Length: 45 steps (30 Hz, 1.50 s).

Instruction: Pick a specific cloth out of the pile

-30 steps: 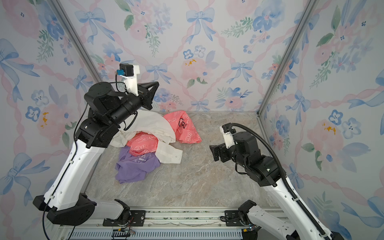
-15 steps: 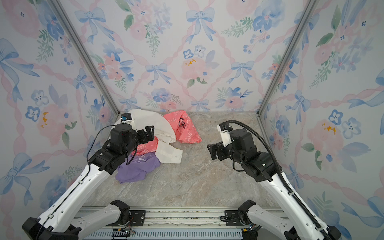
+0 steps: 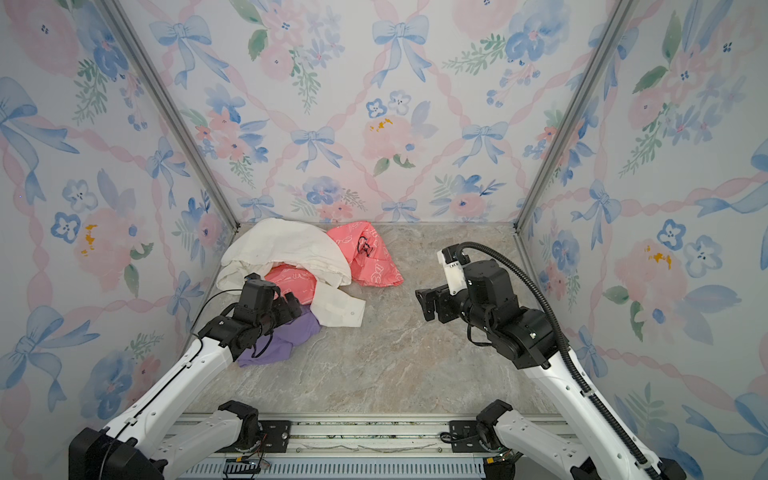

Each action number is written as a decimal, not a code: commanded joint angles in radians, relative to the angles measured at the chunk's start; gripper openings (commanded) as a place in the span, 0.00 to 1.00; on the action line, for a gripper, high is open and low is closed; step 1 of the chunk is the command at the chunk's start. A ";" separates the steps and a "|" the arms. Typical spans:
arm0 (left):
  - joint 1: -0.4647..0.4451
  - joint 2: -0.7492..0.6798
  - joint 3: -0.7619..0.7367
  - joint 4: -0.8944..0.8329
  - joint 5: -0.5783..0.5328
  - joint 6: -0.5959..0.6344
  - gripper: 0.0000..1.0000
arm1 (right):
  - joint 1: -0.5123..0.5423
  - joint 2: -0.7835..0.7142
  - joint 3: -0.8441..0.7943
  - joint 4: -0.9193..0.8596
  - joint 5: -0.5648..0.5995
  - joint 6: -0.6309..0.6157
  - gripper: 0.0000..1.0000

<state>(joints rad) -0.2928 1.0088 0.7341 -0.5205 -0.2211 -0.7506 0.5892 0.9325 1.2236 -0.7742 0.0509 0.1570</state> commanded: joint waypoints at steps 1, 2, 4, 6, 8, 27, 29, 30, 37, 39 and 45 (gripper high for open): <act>0.022 -0.001 -0.001 -0.056 -0.033 -0.029 0.98 | -0.004 -0.023 -0.009 -0.027 -0.008 0.003 0.97; 0.030 0.010 0.004 -0.068 -0.043 -0.028 0.98 | -0.003 -0.037 -0.027 -0.012 -0.001 0.004 0.97; 0.046 0.033 0.010 -0.090 -0.063 -0.030 0.98 | -0.004 -0.058 -0.058 0.016 0.015 0.013 0.97; 0.059 0.061 0.010 -0.101 -0.055 -0.040 0.98 | -0.005 -0.066 -0.081 0.031 0.027 0.036 0.97; 0.065 0.086 0.005 -0.106 -0.044 -0.063 0.98 | -0.005 -0.056 -0.086 0.039 0.006 0.054 0.97; 0.073 0.258 -0.019 -0.104 -0.088 -0.191 0.47 | -0.006 0.008 -0.048 0.031 0.002 0.006 0.97; 0.074 0.244 -0.019 -0.105 -0.101 -0.195 0.29 | -0.009 0.019 -0.033 0.024 0.014 -0.016 0.97; 0.075 0.236 -0.017 -0.105 -0.106 -0.197 0.20 | -0.012 0.023 -0.028 0.023 0.018 -0.023 0.97; 0.078 0.137 0.065 -0.116 -0.138 -0.195 0.00 | -0.022 0.007 -0.041 0.044 0.004 -0.014 0.97; 0.079 0.104 0.084 -0.133 -0.160 -0.202 0.00 | -0.022 -0.002 -0.042 0.037 0.004 -0.019 0.97; 0.087 0.058 0.166 -0.234 -0.238 -0.173 0.00 | -0.034 -0.057 -0.074 0.039 0.020 -0.022 0.97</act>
<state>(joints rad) -0.2153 1.0855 0.8589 -0.6697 -0.3870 -0.9432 0.5686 0.9112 1.1671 -0.7441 0.0597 0.1455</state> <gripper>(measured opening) 0.048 0.970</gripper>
